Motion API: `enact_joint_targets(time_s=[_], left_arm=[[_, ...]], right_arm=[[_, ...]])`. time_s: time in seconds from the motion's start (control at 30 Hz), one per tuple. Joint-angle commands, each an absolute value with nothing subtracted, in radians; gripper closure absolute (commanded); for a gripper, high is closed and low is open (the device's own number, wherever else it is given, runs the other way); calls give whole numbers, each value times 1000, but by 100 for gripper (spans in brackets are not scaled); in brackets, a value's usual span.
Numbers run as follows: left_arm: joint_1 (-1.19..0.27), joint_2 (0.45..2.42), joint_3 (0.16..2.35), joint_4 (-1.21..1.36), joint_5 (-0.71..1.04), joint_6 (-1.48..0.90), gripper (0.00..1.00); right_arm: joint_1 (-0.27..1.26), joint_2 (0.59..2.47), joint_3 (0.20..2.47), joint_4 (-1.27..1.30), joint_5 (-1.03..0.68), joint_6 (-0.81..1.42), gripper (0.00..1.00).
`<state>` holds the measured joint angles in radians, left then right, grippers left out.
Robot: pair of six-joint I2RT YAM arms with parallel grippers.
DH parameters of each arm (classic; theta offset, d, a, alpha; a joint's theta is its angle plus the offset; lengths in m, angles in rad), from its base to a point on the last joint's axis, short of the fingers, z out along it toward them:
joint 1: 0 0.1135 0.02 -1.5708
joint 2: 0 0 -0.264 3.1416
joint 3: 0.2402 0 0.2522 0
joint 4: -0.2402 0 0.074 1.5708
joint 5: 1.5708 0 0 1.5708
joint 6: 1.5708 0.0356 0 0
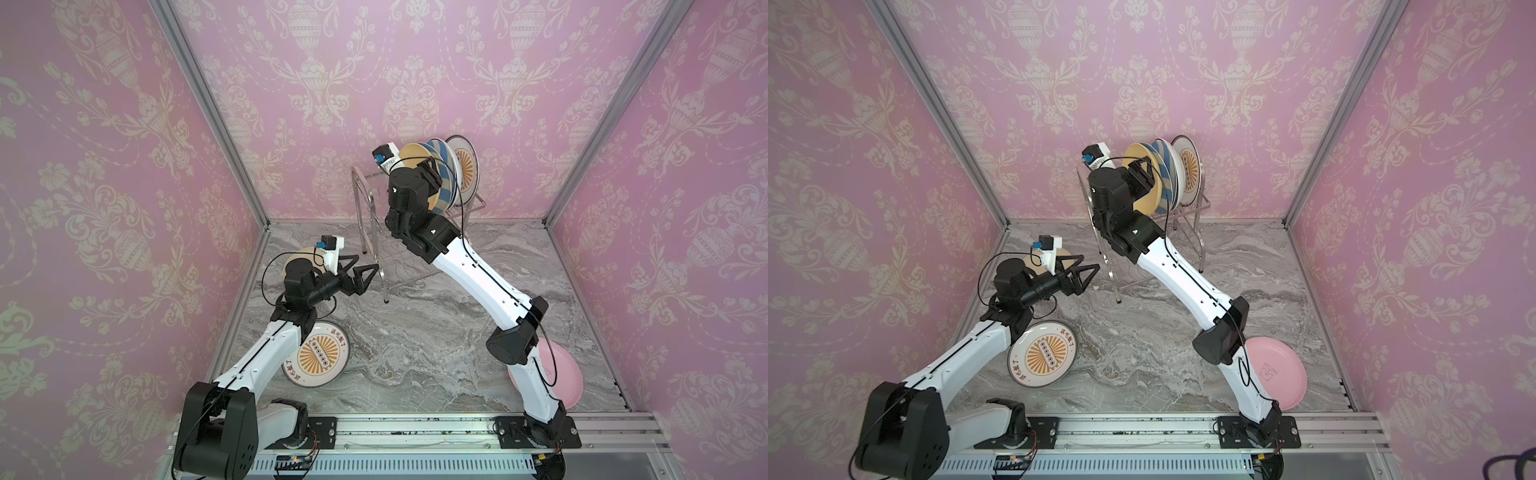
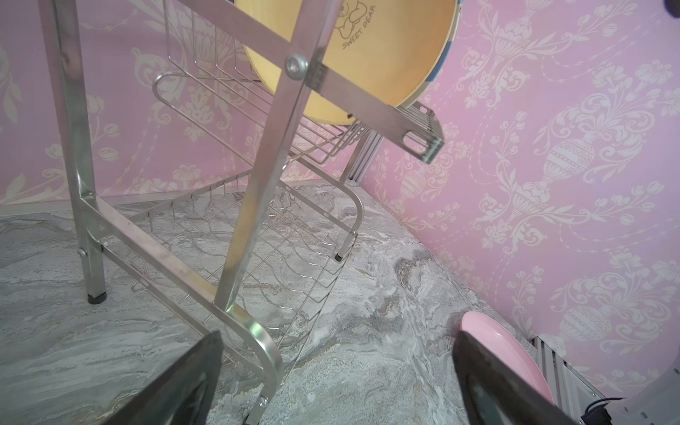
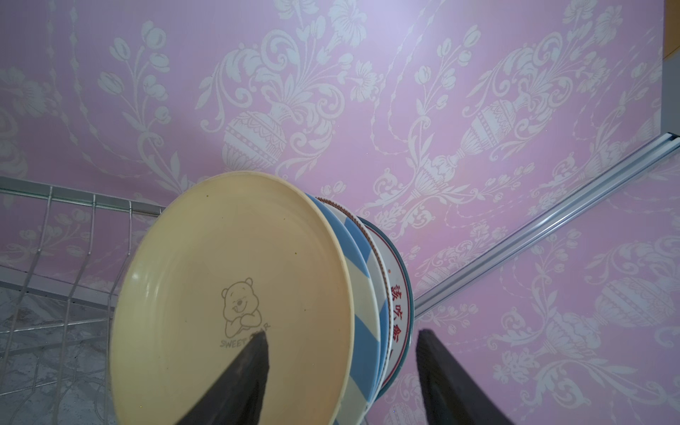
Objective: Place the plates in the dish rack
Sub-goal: 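Open the right gripper and withdraw it from the rack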
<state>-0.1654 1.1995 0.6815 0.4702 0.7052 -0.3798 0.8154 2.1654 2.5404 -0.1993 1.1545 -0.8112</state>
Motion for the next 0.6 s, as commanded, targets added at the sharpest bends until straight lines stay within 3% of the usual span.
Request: enact_joint_targets(time_s=[0.0, 0.3, 0.57], left_arm=[[-162, 1186, 705, 411, 676, -357, 1], [-162, 1172, 724, 351, 626, -348, 1], [-163, 1134, 724, 262, 573, -318, 1]], right_arm=[[821, 2076, 2536, -276, 1131, -726, 34], [803, 1844, 2427, -702, 903, -286, 28], [605, 1351, 1779, -741, 642, 107, 27]])
